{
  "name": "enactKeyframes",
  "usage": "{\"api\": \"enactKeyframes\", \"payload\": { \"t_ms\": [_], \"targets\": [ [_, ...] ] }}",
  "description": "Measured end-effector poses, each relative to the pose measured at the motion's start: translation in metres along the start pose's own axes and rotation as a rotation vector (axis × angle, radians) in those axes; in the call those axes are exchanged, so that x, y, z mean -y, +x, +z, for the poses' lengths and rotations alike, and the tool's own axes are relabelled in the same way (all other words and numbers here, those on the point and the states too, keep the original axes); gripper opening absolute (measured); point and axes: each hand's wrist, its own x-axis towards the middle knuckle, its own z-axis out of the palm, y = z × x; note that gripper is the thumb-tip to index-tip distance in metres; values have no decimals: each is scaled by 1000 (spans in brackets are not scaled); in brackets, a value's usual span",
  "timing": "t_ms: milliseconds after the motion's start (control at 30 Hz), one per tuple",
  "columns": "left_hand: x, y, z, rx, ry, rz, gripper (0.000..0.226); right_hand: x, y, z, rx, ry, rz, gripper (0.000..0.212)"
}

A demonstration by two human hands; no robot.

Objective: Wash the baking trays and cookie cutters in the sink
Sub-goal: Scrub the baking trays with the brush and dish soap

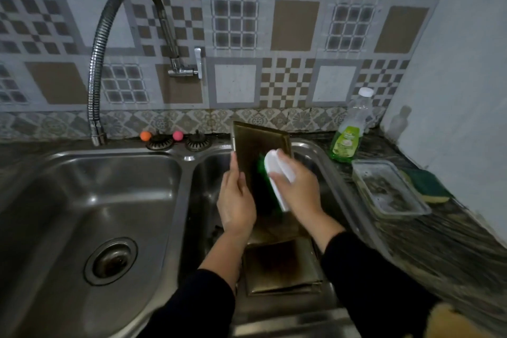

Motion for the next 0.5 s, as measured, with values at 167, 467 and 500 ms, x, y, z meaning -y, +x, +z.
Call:
{"api": "enactKeyframes", "payload": {
  "t_ms": [167, 467, 500],
  "targets": [
    [-11, -12, 10, 20, 169, 119, 54, 39, 59, -21, 27, -25, 95, 67],
    [-24, -39, 22, 107, 399, 339, 56, 62, 73, -19, -100, -250, 108, 68],
    [-23, -39, 20, 129, 384, 330, 56, 61, 73, -19, -98, -224, 109, 66]
  ]
}}
